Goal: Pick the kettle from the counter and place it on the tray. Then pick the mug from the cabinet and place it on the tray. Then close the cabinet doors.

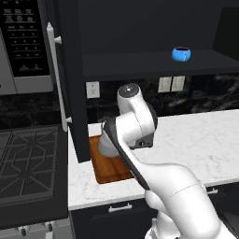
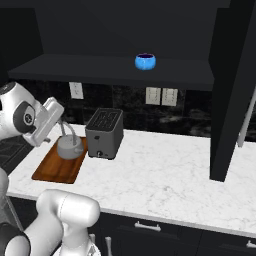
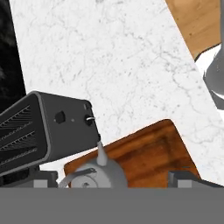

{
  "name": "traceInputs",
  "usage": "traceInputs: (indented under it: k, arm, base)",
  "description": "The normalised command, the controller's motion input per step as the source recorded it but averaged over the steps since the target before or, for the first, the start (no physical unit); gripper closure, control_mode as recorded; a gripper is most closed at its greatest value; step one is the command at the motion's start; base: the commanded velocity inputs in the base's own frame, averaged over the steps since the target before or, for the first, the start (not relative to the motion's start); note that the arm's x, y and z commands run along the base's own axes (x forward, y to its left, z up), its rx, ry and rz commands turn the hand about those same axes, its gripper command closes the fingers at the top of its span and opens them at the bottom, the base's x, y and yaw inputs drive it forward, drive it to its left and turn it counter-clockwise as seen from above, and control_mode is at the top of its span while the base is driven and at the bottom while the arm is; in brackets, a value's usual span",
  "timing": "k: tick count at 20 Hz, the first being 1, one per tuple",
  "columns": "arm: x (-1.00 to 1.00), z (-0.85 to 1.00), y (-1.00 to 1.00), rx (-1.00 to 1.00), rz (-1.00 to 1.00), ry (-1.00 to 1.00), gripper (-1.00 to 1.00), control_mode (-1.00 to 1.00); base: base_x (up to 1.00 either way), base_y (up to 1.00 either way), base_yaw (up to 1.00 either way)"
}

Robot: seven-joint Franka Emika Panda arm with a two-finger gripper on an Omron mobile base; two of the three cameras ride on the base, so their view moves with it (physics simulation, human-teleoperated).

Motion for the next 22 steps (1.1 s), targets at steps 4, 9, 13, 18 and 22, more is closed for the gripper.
traceInputs:
  k: [4,9,13,18,22]
  arm:
    - [-0.1,0.17,-0.71,-0.02,0.0,0.0,-1.0,-1.0]
    - [0.0,0.26,-0.89,-0.03,0.0,0.0,-1.0,-1.0]
    - [0.0,0.46,-0.92,-0.11,0.01,-0.01,-1.0,-1.0]
    - [0.0,0.58,-0.88,-0.17,0.01,-0.06,-1.0,-1.0]
    - [0.0,0.68,-0.77,-0.23,0.02,-0.04,-1.0,-1.0]
  base:
    - [0.0,0.0,0.0]
    - [0.0,0.0,0.0]
    - [0.0,0.0,0.0]
    - [0.0,0.0,0.0]
    - [0.0,0.0,0.0]
